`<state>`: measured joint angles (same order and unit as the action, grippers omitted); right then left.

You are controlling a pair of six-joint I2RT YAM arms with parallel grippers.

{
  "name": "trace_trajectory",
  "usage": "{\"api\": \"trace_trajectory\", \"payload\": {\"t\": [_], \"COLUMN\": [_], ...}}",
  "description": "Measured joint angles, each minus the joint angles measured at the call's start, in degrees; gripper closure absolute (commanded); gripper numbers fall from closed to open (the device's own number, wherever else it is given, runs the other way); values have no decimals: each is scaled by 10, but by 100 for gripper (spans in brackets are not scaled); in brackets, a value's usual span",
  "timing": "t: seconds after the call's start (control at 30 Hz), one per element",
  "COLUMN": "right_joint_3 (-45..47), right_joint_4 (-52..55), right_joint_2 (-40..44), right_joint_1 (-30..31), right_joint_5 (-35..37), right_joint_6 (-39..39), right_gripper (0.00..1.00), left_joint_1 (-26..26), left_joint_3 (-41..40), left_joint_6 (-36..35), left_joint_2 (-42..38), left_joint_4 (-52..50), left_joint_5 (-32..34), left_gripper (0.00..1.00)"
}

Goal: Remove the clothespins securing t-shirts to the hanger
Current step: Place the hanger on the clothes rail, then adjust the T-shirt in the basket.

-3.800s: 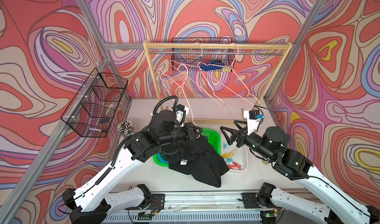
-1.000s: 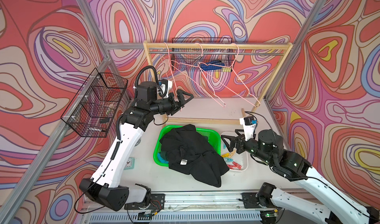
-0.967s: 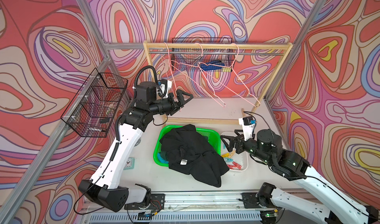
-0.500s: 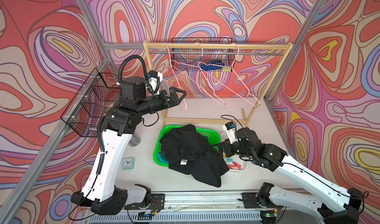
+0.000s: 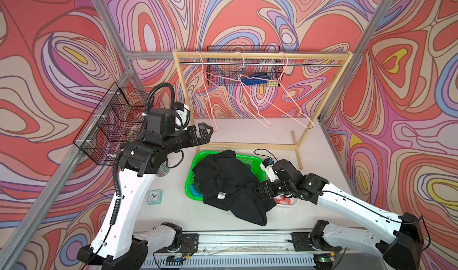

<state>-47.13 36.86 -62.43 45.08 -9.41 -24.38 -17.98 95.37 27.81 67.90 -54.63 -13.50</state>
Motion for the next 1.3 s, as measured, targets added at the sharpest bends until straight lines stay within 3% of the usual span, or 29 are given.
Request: {"api": "trace_trajectory", "payload": {"t": [0.27, 0.53, 0.7, 1.0, 1.3], "right_joint_3": [13, 12, 9, -21, -125], "right_joint_4": [-2, -5, -14, -19, -74], "right_joint_2": [-9, -29, -29, -30, -69], "right_joint_1": [0, 0, 0, 0, 0], "right_joint_5": [-10, -19, -27, -37, -28], "right_joint_6": [-7, -2, 0, 3, 20], "right_gripper": [50, 69, 100, 100, 100], "left_joint_1": [1, 1, 1, 1, 1], "left_joint_3": [-66, -105, -122, -164, -221], "left_joint_6": [-10, -6, -6, 7, 12], "left_joint_2": [-17, -56, -63, -86, -152], "left_joint_4": [-17, -18, -17, -20, -17], "left_joint_5": [23, 22, 22, 35, 60], "left_gripper": [0, 0, 0, 0, 0]}}
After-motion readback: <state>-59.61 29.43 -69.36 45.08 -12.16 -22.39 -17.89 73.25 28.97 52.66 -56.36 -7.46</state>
